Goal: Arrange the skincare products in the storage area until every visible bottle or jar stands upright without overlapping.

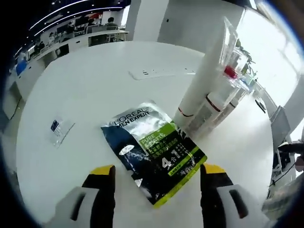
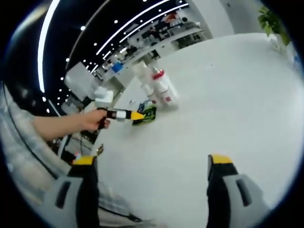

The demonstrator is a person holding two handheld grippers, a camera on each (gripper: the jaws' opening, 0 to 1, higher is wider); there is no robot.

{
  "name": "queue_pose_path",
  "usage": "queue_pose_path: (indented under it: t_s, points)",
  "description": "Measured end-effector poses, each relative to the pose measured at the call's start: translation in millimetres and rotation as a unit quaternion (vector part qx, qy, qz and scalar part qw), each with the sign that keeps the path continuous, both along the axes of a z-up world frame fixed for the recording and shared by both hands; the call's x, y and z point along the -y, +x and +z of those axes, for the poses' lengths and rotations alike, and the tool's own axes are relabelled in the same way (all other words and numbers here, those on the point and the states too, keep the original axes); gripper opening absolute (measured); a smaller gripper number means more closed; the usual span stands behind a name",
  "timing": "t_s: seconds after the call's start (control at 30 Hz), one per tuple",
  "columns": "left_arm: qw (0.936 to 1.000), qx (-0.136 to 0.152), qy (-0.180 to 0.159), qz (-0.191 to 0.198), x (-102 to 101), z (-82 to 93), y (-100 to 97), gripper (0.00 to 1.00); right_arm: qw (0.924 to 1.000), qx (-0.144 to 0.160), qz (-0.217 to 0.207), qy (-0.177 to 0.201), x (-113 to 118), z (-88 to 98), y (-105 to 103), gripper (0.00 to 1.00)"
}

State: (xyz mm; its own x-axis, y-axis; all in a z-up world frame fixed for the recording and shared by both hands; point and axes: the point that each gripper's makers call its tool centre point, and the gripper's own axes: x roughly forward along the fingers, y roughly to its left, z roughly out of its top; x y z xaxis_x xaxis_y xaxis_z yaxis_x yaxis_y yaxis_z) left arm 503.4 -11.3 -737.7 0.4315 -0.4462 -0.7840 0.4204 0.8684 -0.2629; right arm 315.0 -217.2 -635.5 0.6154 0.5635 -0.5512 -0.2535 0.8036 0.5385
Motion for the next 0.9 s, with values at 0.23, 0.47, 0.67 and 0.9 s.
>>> queue_pose_path:
  t_s: [0.23, 0.47, 0.67, 0.9]
  points:
    - [0.9991, 0.013, -0.025, 0.032, -7, 15.5, -60.2, 0.73, 0.9997, 0.003, 0.024, 0.008, -15, -0.6, -8, 0.93]
    - [0.9971, 0.024, 0.0, 0.072, -45, 13.9, -110.0, 0.75, 0.9965, -0.003, 0.083, 0.008, -40, -4.0, -20, 0.93]
    - [0.9941, 0.027, 0.024, 0.102, -92, 11.1, -139.6, 0.75, 0.9918, -0.007, 0.127, 0.006, -60, -5.2, -28, 0.93]
    - [0.9927, 0.041, 0.064, 0.094, -157, 26.8, -146.8, 0.73, 0.9864, -0.009, 0.164, 0.0, -78, -5.5, -39, 0.93]
